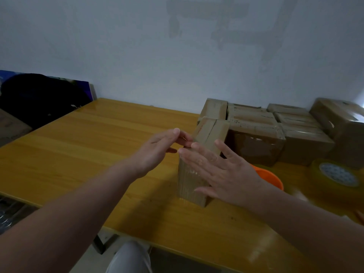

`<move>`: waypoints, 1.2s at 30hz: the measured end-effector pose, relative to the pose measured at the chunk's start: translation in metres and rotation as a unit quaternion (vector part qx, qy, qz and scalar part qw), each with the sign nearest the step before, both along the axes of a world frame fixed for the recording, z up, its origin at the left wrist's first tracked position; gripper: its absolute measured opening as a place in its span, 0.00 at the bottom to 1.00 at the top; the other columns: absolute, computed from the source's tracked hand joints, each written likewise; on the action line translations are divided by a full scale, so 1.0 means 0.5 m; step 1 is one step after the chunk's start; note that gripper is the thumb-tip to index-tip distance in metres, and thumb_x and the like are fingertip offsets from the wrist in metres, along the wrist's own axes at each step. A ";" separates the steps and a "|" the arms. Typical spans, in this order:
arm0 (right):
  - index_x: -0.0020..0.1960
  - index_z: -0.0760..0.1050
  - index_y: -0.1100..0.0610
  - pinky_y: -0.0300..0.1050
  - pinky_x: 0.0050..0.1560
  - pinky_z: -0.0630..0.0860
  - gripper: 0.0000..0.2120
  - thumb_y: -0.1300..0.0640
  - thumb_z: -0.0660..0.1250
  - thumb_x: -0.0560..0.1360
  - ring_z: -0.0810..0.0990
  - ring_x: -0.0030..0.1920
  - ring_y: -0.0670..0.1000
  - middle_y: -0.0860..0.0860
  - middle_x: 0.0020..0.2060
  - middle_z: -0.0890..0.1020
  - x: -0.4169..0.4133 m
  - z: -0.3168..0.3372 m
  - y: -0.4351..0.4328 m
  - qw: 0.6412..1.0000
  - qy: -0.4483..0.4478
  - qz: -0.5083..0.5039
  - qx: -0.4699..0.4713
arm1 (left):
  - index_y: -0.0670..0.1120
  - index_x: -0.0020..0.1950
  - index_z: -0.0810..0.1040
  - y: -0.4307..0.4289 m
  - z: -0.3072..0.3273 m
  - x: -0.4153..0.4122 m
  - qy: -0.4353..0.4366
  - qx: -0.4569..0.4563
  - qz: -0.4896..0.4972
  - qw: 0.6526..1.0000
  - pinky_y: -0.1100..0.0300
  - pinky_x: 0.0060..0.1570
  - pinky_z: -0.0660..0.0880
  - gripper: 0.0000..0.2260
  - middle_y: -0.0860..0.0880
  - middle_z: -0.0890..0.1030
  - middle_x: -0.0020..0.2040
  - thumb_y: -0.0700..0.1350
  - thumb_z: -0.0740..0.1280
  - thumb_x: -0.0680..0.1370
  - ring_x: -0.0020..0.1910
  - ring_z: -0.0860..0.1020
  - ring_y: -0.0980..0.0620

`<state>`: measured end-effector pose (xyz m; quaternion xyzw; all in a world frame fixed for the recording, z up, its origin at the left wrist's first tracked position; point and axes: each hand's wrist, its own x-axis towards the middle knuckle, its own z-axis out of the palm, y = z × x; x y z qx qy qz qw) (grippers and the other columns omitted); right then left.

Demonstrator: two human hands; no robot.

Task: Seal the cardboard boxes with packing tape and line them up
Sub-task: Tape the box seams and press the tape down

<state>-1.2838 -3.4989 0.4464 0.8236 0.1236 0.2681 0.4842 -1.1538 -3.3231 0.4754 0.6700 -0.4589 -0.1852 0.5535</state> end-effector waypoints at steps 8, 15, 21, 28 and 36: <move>0.78 0.51 0.60 0.61 0.73 0.32 0.41 0.32 0.44 0.77 0.37 0.76 0.60 0.59 0.77 0.43 -0.028 -0.025 0.000 0.998 0.043 -0.032 -0.029 | 0.46 0.58 0.78 0.002 -0.005 0.001 -0.013 0.014 0.013 1.000 0.50 0.60 0.74 0.20 0.53 0.82 0.54 0.55 0.51 0.81 0.57 0.78 0.56; 0.68 0.70 0.58 0.58 0.70 0.64 0.21 0.49 0.62 0.78 0.71 0.69 0.56 0.55 0.68 0.72 -0.071 0.012 -0.019 0.966 0.005 0.144 0.213 | 0.50 0.56 0.78 -0.008 -0.013 -0.029 -0.019 -0.010 0.056 0.998 0.64 0.49 0.75 0.10 0.53 0.81 0.52 0.51 0.61 0.80 0.53 0.78 0.59; 0.73 0.65 0.57 0.39 0.38 0.76 0.26 0.55 0.64 0.77 0.77 0.39 0.45 0.50 0.43 0.82 -0.065 0.013 -0.008 0.868 0.051 -0.029 0.493 | 0.59 0.64 0.72 -0.032 -0.036 -0.074 -0.166 0.116 0.115 0.973 0.64 0.61 0.68 0.26 0.58 0.60 0.60 0.57 0.74 0.68 0.60 0.64 0.58; 0.77 0.54 0.49 0.43 0.46 0.75 0.27 0.54 0.59 0.81 0.75 0.47 0.47 0.49 0.49 0.79 -0.048 0.008 0.013 0.812 0.127 -0.022 0.570 | 0.57 0.74 0.61 -0.030 -0.064 -0.052 -0.195 0.131 0.222 0.946 0.53 0.59 0.75 0.46 0.54 0.70 0.66 0.72 0.70 0.60 0.62 0.70 0.55; 0.75 0.59 0.46 0.37 0.51 0.74 0.24 0.54 0.58 0.81 0.77 0.58 0.47 0.49 0.60 0.79 -0.015 0.035 0.012 0.835 0.133 -0.004 0.534 | 0.53 0.75 0.62 -0.004 -0.034 0.010 -0.203 0.110 0.334 0.914 0.52 0.51 0.78 0.45 0.51 0.73 0.60 0.68 0.70 0.61 0.57 0.72 0.52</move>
